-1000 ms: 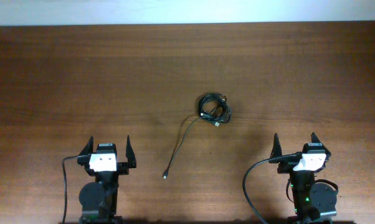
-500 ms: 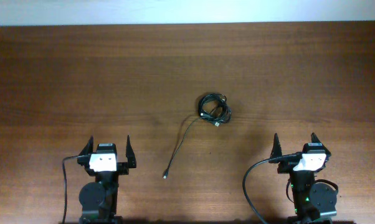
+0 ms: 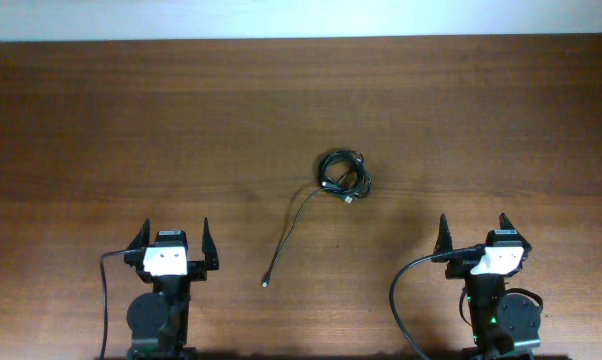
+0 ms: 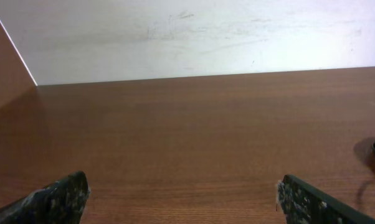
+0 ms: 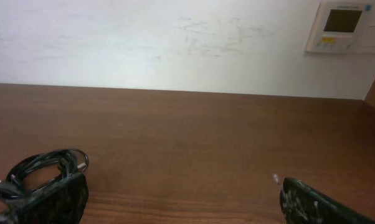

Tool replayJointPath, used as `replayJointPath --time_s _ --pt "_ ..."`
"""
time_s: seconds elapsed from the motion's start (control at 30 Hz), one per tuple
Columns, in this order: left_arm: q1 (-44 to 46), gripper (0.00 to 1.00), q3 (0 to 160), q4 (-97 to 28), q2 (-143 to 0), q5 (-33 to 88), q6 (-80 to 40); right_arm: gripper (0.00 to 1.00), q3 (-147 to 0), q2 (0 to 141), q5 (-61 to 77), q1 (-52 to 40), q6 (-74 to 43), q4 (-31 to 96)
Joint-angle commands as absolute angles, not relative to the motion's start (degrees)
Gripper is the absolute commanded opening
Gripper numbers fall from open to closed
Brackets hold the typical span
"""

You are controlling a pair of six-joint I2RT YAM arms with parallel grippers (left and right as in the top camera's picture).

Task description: Untangle cables

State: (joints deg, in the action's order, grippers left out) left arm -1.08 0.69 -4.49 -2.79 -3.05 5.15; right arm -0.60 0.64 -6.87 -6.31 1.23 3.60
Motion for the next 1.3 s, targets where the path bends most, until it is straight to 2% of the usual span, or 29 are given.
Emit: replayJointPath --time_s 0.0,0.63,0.77,1.03,1.27 --pt "-0.9 0.99 0.5 -4.6 -2.9 -3.7 6.1 0.98 -0.3 0.4 -8.0 -5.9 0.6 4.1" --pt "-0.9 0.99 0.5 -4.3 -2.9 -3.7 6.1 0.98 -0.3 0.4 -8.0 -5.9 0.6 4.1" --pt "-0.9 0.99 2.4 -2.8 -2.9 1.6 6.1 0.98 -0.3 0.4 -8.0 -5.9 0.6 4.1" --pt "-0.9 0.99 23.9 -16.7 -3.0 5.4 2.1 0.98 -0.3 0.4 -8.0 -5.9 0.6 4.1" --pt "-0.9 0.99 58.1 -42.9 -12.2 7.4 0.6 0.98 -0.3 0.4 -8.0 -5.9 0.6 4.1"
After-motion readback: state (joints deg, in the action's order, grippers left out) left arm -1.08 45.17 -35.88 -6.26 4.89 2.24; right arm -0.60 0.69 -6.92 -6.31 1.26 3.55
